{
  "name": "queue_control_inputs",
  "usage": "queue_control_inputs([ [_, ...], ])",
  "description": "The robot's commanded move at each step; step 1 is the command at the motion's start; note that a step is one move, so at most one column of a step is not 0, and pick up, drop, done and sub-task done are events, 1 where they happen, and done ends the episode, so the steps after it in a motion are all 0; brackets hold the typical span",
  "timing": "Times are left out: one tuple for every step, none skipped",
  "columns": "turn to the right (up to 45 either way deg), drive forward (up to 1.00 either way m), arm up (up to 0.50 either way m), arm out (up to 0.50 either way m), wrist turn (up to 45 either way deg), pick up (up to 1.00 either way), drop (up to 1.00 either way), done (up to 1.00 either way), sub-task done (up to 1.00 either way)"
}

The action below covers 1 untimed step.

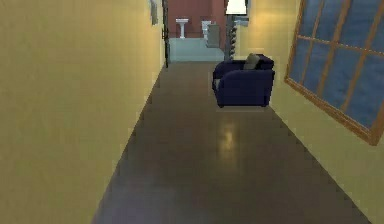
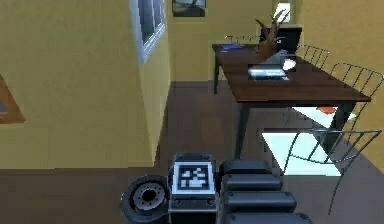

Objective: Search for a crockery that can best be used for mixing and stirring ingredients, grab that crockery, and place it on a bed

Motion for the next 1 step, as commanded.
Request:
queue_control_inputs([
  [0.0,1.00,0.00,0.00,0.0,0.00,0.00,0.00,0.00],
])
